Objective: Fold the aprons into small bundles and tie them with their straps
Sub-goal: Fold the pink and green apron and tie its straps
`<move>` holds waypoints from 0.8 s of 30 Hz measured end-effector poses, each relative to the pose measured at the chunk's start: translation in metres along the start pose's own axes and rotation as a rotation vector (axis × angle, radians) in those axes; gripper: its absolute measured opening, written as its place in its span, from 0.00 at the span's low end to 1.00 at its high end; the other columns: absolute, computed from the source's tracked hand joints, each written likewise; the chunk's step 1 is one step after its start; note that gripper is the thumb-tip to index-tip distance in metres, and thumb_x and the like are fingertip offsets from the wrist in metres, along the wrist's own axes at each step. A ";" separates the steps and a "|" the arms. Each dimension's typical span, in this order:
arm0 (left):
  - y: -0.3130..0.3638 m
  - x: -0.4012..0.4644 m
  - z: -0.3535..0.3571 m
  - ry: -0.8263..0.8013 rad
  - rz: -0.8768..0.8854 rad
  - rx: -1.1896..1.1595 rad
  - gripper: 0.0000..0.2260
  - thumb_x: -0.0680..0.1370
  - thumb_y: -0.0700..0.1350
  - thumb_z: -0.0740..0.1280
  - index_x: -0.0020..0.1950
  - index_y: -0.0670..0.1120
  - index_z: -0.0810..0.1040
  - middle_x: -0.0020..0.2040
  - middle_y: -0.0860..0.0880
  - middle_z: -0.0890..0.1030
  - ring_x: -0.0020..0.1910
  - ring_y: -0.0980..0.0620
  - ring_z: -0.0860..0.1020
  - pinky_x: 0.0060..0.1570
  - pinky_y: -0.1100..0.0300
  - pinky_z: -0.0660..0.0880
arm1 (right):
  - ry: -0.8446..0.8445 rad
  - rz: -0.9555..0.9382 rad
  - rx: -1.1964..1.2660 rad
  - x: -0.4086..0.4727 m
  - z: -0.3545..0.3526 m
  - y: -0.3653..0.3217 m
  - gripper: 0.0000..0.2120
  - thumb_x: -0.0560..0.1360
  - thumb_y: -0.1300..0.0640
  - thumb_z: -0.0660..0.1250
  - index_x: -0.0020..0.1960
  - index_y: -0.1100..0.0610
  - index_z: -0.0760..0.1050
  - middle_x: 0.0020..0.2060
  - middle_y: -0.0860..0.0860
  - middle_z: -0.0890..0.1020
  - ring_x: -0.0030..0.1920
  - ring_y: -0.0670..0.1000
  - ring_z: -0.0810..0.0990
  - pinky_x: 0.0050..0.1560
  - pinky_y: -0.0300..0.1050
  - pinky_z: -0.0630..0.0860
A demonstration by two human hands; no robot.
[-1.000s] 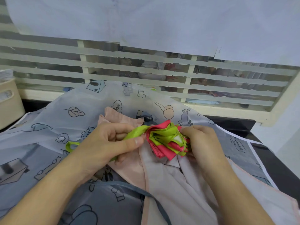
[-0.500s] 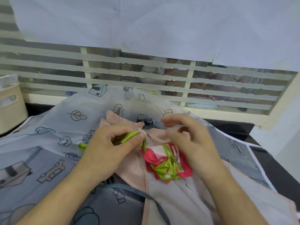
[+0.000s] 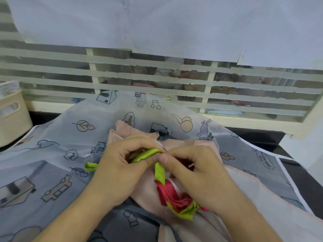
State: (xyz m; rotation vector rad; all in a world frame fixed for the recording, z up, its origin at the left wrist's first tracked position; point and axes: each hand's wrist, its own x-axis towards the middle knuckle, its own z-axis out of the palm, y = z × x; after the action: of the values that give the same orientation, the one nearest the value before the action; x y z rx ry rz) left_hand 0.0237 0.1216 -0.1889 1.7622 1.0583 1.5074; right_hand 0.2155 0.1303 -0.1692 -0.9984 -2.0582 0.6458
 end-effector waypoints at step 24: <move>0.287 0.169 -0.083 0.029 -0.507 -0.378 0.21 0.78 0.56 0.73 0.45 0.36 0.84 0.41 0.30 0.81 0.42 0.41 0.82 0.45 0.52 0.76 | 0.047 0.210 0.109 0.159 -0.152 -0.259 0.17 0.68 0.46 0.72 0.35 0.58 0.72 0.29 0.53 0.76 0.33 0.53 0.75 0.40 0.52 0.76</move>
State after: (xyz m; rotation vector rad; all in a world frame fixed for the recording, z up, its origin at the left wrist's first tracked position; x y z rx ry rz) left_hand 0.0061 0.1132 0.1536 1.1123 1.0512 1.3046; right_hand 0.1560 0.1298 0.1657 -1.1638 -1.8716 0.8258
